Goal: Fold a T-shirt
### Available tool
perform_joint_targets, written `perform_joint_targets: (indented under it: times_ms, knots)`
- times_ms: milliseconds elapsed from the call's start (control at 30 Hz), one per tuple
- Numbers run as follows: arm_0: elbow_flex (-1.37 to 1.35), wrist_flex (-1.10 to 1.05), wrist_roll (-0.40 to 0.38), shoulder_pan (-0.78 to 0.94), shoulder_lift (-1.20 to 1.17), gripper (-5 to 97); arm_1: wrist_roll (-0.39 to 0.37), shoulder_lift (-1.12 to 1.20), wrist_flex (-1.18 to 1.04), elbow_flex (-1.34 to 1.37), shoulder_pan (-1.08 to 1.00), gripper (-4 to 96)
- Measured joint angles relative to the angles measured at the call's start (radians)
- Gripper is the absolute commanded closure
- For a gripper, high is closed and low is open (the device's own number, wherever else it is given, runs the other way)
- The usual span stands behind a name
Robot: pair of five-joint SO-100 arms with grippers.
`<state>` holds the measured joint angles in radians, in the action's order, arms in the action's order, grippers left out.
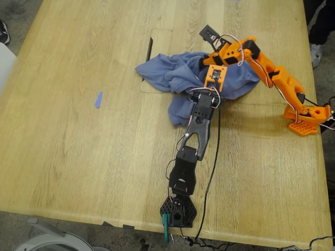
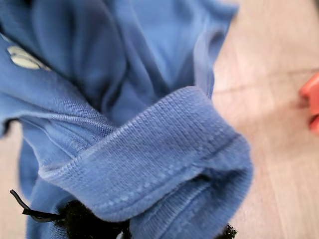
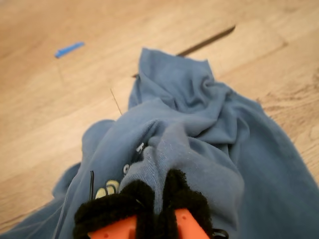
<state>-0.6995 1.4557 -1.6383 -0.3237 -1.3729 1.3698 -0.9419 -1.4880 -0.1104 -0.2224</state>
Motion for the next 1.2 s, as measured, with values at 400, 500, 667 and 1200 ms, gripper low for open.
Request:
perform_joint_targets:
  times_ms: [400, 500, 667, 1200]
  knots:
    - [0.262, 0.011, 0.009, 0.084, -0.067, 92, 0.011, -0.173, 0.071, 0.000, 0.000, 91.5]
    - [0.311, 0.011, 0.009, 0.095, -0.087, 92, 0.017, -0.209, 0.120, 0.006, 0.000, 91.5]
    - [0.413, 0.011, 0.009, 0.104, -0.095, 92, 0.018, -0.290, 0.189, 0.046, -0.023, 91.5]
    - [0.670, -0.035, -0.002, 0.038, -0.095, 92, 0.032, -0.494, 0.360, 0.187, -0.103, 91.5]
